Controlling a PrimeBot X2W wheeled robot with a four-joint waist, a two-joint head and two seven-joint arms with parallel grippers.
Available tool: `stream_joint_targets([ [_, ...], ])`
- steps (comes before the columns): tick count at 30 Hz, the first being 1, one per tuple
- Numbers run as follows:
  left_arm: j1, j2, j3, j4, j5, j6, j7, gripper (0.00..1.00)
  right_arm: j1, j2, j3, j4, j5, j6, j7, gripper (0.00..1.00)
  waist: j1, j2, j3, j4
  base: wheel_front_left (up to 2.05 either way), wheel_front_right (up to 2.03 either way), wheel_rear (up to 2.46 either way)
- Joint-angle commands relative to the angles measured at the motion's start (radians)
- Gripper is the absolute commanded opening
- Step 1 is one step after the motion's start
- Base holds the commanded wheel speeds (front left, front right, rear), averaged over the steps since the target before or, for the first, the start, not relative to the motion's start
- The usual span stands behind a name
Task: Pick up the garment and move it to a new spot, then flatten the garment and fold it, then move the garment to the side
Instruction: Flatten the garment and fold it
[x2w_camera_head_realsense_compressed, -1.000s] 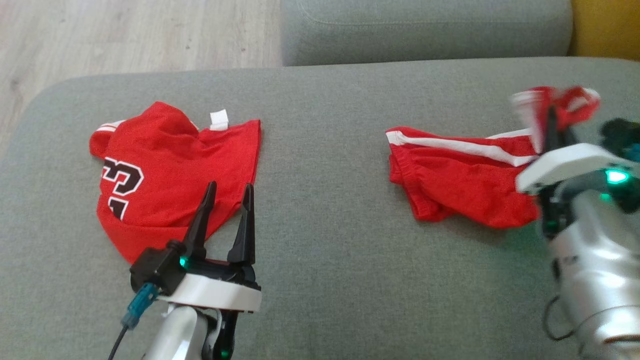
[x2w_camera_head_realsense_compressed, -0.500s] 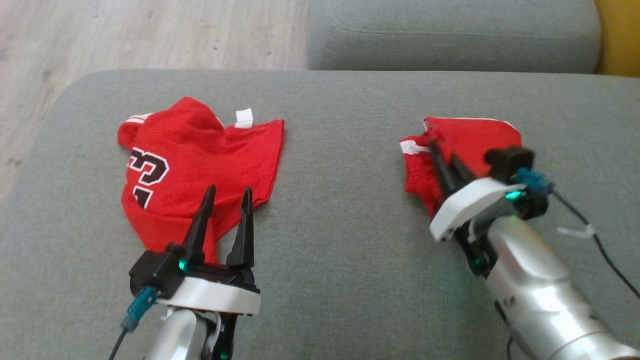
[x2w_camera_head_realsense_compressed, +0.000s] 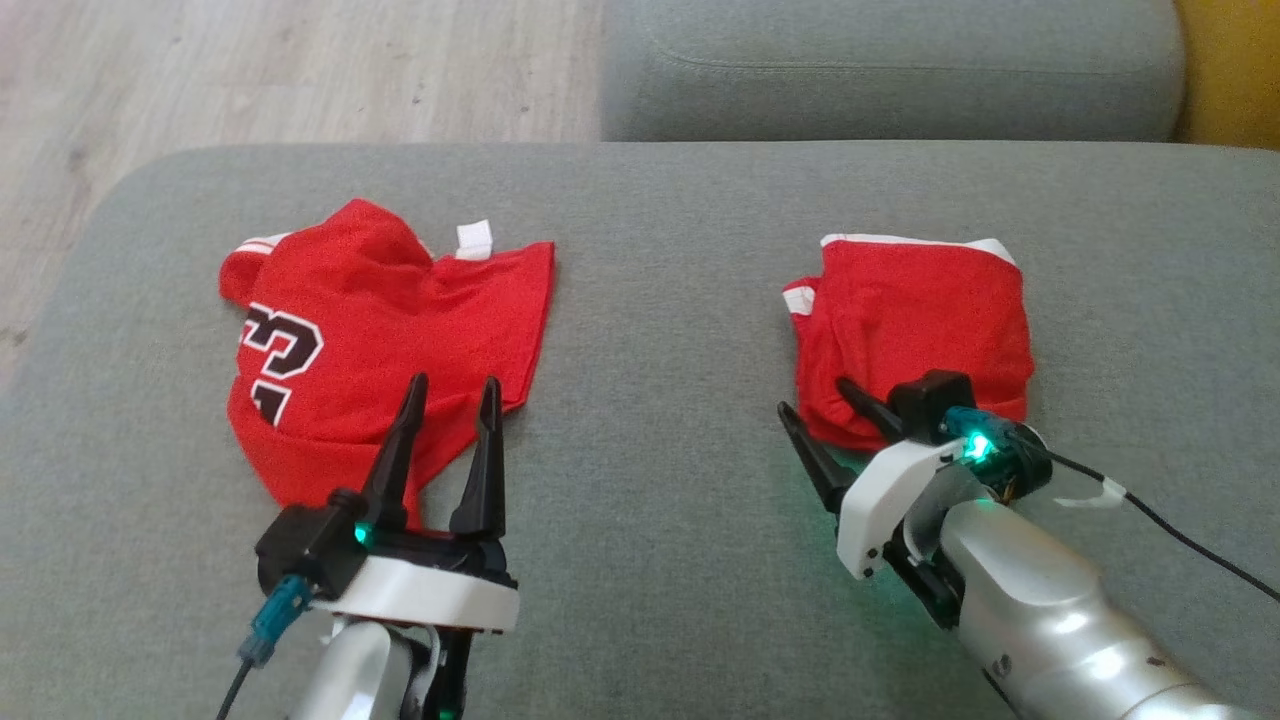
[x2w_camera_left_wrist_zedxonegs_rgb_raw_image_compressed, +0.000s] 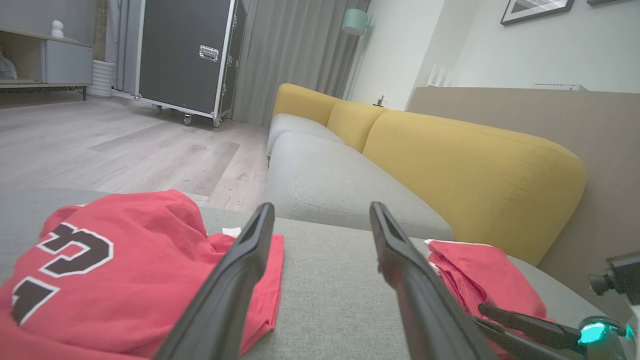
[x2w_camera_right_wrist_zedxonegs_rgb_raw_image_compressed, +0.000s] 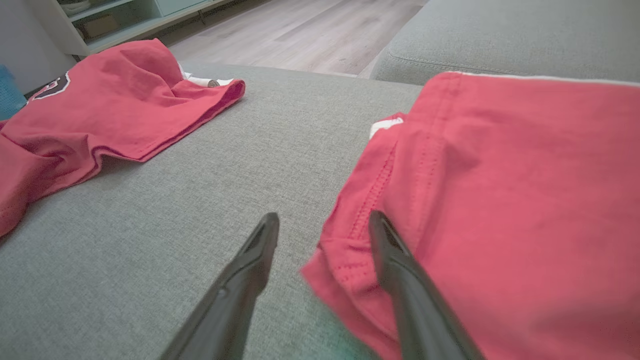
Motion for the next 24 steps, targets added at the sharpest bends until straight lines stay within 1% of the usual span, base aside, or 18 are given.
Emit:
stream_joint_targets([
  [1, -0.021, 0.005, 0.039, -0.029, -0.007, 0.001, -0.009, 1.00, -0.023, 0.011, 0.021, -0.017, 0.016, -0.001, -0.010, 1.00, 0.0000, 0.0000, -0.003, -0.011, 0.00, 0.00, 0.00],
  [4, -0.023, 0.005, 0.040, -0.032, -0.007, 0.001, -0.009, 1.00, -0.033, -0.002, 0.029, -0.015, 0.044, -0.001, -0.023, 1.00, 0.0000, 0.0000, -0.011, -0.028, 0.00, 0.00, 0.00],
  [5, -0.026, 0.005, 0.043, -0.035, -0.008, 0.000, -0.009, 1.00, -0.041, -0.029, -0.019, -0.036, 0.089, -0.001, -0.039, 1.00, 0.0000, 0.0000, -0.021, -0.047, 0.00, 0.00, 0.00],
  [7, -0.026, 0.005, 0.048, -0.042, -0.008, 0.000, -0.009, 1.00, -0.050, -0.059, -0.061, -0.059, 0.088, -0.001, -0.044, 1.00, 0.0000, 0.0000, -0.026, -0.064, 0.00, 0.00, 0.00],
  [8, -0.027, 0.005, 0.051, -0.049, -0.007, -0.002, -0.009, 1.00, -0.055, -0.094, -0.140, -0.112, 0.063, -0.001, -0.046, 1.00, 0.0000, 0.0000, -0.026, -0.082, 0.00, 0.00, 0.00],
  [10, -0.031, 0.005, 0.051, -0.057, -0.006, -0.003, -0.009, 1.00, -0.037, -0.126, -0.236, -0.178, 0.008, -0.001, -0.046, 1.00, 0.0000, 0.0000, -0.025, -0.099, 0.00, 0.00, 0.00],
  [13, -0.038, 0.005, 0.050, -0.065, -0.006, -0.006, -0.009, 1.00, 0.027, -0.143, -0.396, -0.281, -0.115, -0.001, -0.046, 1.00, 0.0000, 0.0000, -0.022, -0.121, 0.00, 0.00, 0.00],
  [16, -0.041, 0.005, 0.047, -0.071, -0.007, -0.009, -0.009, 1.00, 0.117, -0.115, -0.549, -0.392, -0.240, -0.001, -0.046, 1.00, 0.0000, 0.0000, -0.018, -0.142, 0.00, 0.00, 0.00],
  [19, -0.038, 0.005, 0.044, -0.076, -0.004, -0.011, -0.009, 1.00, 0.220, -0.052, -0.676, -0.510, -0.334, -0.001, -0.046, 1.00, 0.0000, 0.0000, -0.012, -0.158, 0.00, 0.00, 0.00],
  [22, -0.033, 0.005, 0.042, -0.075, 0.001, -0.014, -0.009, 1.00, 0.309, 0.013, -0.752, -0.605, -0.390, -0.001, -0.046, 1.00, 0.0000, 0.0000, -0.003, -0.170, 0.00, 0.00, 0.00],
  [24, -0.030, 0.005, 0.041, -0.071, 0.002, -0.015, -0.009, 1.00, 0.351, 0.038, -0.775, -0.641, -0.414, -0.001, -0.046, 1.00, 0.0000, 0.0000, 0.002, -0.176, 0.00, 0.00, 0.00],
])
